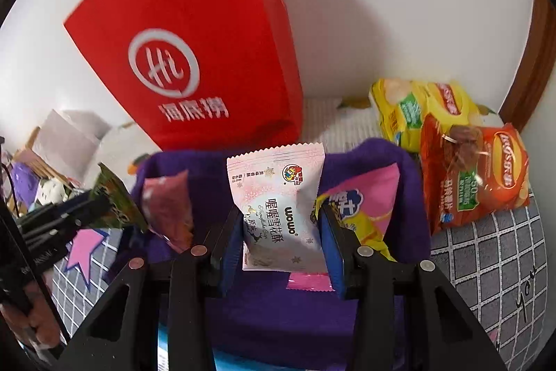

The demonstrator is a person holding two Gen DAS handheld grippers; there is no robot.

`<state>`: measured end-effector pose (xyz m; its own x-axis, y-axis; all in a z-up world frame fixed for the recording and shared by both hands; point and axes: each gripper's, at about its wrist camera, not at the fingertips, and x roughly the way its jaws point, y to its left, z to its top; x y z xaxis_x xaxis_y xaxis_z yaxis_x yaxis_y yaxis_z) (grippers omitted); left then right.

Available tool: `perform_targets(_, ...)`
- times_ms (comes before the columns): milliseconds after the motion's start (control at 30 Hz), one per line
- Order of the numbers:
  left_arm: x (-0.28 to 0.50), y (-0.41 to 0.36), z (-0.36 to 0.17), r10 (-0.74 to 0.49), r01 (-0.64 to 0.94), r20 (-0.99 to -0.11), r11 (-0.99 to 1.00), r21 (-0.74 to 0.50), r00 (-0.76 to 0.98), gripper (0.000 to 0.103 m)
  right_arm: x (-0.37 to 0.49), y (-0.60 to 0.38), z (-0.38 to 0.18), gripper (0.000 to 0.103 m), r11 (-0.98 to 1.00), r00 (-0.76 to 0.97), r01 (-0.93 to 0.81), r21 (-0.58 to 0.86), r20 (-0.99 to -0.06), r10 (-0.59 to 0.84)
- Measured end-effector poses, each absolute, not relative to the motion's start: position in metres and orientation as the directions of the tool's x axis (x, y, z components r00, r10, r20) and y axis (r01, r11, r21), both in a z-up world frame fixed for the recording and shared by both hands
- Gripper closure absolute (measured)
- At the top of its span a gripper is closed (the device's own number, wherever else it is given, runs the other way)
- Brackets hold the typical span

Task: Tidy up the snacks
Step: 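Carry the green bag in the left tool while the right tool lowers the white packet onto the towel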

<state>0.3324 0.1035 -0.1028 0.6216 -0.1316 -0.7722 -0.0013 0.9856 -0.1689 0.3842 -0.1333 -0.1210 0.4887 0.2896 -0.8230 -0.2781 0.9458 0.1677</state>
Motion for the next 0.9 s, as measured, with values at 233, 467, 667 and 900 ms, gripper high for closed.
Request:
perform_targets(233, 0.337, 0.107, -0.110, -0.134, -0.017, -0.785, 0.983, -0.181, 0.604, 0.073, 0.390, -0.135, -0.135, 0.060, 0.941, 0.421, -0.272, 0.203, -0.854, 0.306)
perform_targets(467, 0.337, 0.103, -0.111, -0.148, -0.002, -0.787, 0.982, -0.186, 0.599, 0.074, 0.400, -0.123, -0.161, 0.060, 0.950, 0.346, -0.262, 0.171, -0.902, 0.258)
perform_targets(667, 0.336, 0.105, -0.109, -0.157, -0.001, -0.785, 0.980, -0.197, 0.599, 0.074, 0.402, -0.122, -0.170, 0.060, 0.955, 0.335, -0.251, 0.159, -0.911, 0.240)
perform_targets(900, 0.338, 0.103, -0.112, -0.165, -0.001, -0.792, 0.979, -0.204, 0.588, 0.074, 0.404, -0.123, -0.173, 0.060, 0.955, 0.330, -0.253, 0.158, -0.914, 0.238)
